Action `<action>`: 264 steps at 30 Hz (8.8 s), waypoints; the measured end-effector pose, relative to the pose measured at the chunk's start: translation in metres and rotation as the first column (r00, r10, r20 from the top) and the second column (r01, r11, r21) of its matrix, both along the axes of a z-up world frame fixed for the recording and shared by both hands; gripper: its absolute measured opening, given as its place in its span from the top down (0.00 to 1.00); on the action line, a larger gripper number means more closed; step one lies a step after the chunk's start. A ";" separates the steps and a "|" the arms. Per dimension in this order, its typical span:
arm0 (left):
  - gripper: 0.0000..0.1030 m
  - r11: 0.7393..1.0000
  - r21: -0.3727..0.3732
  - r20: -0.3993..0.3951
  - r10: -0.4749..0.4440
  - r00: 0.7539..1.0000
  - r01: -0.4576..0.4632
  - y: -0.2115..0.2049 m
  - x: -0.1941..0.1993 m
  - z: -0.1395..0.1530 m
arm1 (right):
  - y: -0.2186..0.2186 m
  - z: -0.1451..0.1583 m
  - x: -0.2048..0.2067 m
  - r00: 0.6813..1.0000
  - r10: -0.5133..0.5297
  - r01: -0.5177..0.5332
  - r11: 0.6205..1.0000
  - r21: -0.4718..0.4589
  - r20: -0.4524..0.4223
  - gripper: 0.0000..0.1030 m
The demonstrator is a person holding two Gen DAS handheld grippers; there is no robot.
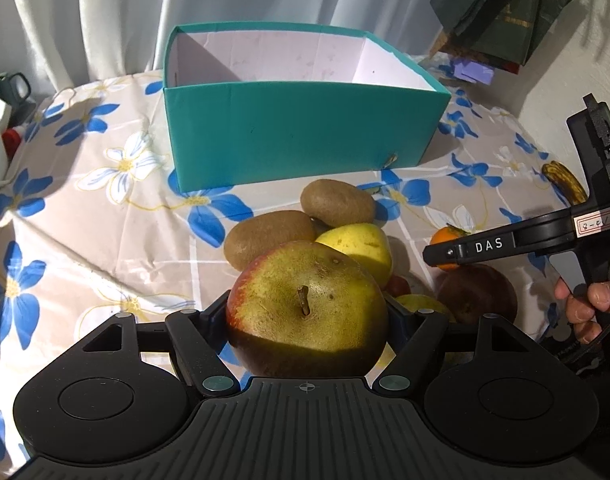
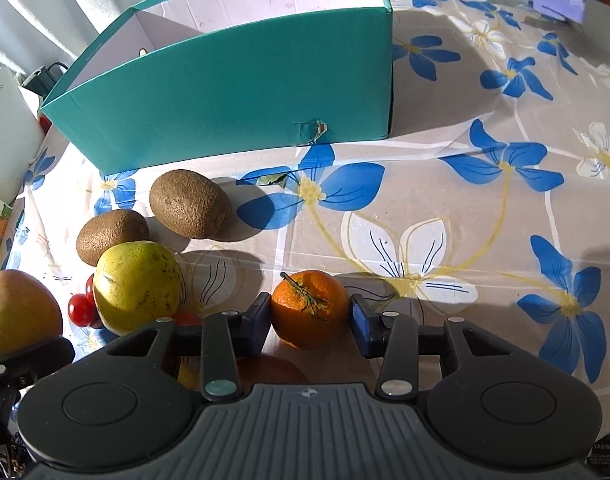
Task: Organize fruits
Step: 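Carry the apple into the teal box and open the left gripper, then lower the mandarin into the box and open the right gripper, then withdraw both tools from the box back toward the fruit, then grasp the yellow pear with the left gripper while the right gripper grasps the red apple, then carry the yellow pear into the box and open the left gripper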
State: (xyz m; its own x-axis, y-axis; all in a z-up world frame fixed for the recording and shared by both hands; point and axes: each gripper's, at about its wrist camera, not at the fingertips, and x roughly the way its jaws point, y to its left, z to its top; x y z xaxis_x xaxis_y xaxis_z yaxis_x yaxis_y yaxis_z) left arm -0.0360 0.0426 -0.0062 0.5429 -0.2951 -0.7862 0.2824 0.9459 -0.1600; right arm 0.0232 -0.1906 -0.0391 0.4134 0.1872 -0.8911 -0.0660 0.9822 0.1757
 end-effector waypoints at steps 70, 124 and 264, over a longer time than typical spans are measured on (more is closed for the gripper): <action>0.08 0.940 0.156 0.069 0.296 0.953 -0.303 -0.042 0.206 0.032 | -0.039 0.077 -0.019 0.912 -0.200 0.188 0.980 0.068 0.359 0.61; 0.02 0.888 0.139 0.008 0.442 0.897 -0.439 0.020 0.127 0.033 | 0.014 0.058 0.109 0.913 0.018 0.020 0.996 -0.087 0.408 0.34; 0.26 0.986 0.131 0.069 0.091 0.993 -0.100 -0.064 0.005 0.018 | -0.023 0.020 -0.089 0.964 0.028 -0.031 0.999 0.008 0.263 0.36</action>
